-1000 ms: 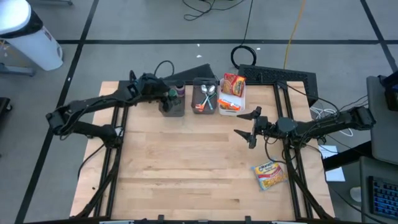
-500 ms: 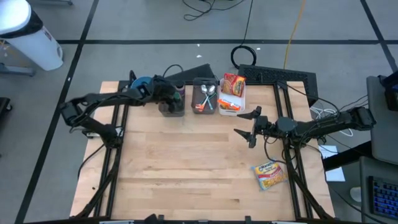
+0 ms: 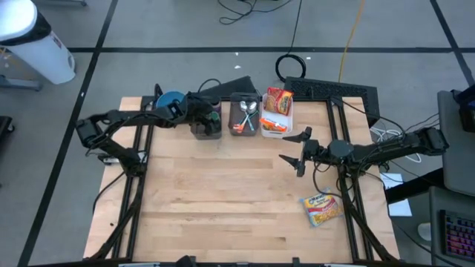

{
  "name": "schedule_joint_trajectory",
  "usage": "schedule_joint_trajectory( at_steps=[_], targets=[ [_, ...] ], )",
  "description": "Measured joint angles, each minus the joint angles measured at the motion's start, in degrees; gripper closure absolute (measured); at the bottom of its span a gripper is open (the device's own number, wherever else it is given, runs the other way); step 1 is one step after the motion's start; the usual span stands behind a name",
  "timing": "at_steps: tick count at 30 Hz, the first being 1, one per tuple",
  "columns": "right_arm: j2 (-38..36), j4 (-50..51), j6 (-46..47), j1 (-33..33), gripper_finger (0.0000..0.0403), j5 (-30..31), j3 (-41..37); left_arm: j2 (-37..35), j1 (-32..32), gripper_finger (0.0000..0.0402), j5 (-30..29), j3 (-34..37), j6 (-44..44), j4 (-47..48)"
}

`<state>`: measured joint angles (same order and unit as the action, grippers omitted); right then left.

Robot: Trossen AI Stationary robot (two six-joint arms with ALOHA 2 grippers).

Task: Pick & Place Food Item
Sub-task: Put the green spice bottle into the left black bin, then put the light blue noodle pack into the white bin

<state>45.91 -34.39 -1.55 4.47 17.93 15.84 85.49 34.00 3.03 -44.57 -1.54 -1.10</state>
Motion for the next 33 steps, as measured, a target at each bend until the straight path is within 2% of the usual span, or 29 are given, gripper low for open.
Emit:
schedule_joint_trajectory(
  at_steps=[5,11,22,28,33],
  targets=[
    [0.0,0.0,-0.9,0.0,0.0083,0.0,0.0,0.0,0.0,0.0065,0.0,0.0,1.9,0.3],
    [0.0,0.0,-0.9,0.0,0.0083,0.0,0.0,-1.5,0.1,0.0020,-0.2,0.0,1.9,2.0],
    [0.0,0.0,-0.9,0.0,0.0083,0.0,0.0,-13.6,-0.7,0.0012,-0.6,0.1,1.8,4.5],
    [0.0,0.1,-0.9,0.0,0.0083,0.0,0.0,-16.6,-3.7,0.0012,-0.5,0.1,3.1,3.6],
    [0.0,0.0,-0.9,0.0,0.0083,0.0,0.0,-17.0,-6.3,0.0012,0.6,0.1,6.0,-2.2]
  ],
)
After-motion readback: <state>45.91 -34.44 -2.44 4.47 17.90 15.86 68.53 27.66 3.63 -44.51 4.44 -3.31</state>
